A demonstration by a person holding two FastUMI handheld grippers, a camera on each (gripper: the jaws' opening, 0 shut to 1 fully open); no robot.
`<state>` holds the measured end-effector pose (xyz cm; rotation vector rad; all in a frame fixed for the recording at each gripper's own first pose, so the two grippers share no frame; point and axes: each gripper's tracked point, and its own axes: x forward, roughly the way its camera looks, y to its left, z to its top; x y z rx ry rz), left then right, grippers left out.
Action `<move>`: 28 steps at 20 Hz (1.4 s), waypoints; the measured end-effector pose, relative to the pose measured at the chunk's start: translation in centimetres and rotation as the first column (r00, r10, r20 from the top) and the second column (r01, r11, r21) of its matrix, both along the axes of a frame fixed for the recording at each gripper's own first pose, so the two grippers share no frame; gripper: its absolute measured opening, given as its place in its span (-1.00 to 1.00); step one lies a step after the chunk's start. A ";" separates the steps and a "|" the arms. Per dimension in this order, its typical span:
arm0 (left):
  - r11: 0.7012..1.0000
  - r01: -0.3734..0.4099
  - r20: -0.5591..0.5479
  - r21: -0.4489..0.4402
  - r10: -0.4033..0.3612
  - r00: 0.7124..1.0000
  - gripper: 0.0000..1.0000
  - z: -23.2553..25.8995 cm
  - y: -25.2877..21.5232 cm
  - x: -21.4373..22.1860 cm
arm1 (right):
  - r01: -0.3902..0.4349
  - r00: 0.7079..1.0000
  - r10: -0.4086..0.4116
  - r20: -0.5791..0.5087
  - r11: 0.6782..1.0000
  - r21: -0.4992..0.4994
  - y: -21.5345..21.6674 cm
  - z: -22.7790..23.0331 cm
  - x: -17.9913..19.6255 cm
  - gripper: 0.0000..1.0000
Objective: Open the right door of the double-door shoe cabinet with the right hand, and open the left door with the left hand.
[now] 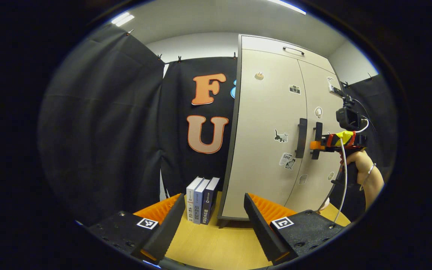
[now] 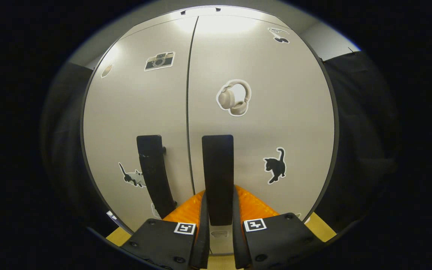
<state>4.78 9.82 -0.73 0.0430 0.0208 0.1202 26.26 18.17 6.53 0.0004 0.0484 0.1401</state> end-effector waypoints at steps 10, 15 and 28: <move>1.000 -0.018 0.027 -0.014 0.018 0.999 0.89 0.8 -0.3 -3.8 | -0.054 0.998 0.055 -0.035 0.997 0.052 -0.4 -0.3 -2.0 -0.66; 1.000 -0.022 0.052 -0.008 0.023 0.998 0.89 1.9 -0.9 -6.4 | -0.069 0.997 0.071 -0.037 0.997 0.037 -1.1 0.0 -3.1 -0.67; 1.000 -0.007 0.076 0.001 0.007 0.997 0.89 3.0 -3.7 -10.5 | -0.087 0.995 0.087 -0.039 0.996 -0.013 -3.3 0.2 -5.5 -0.67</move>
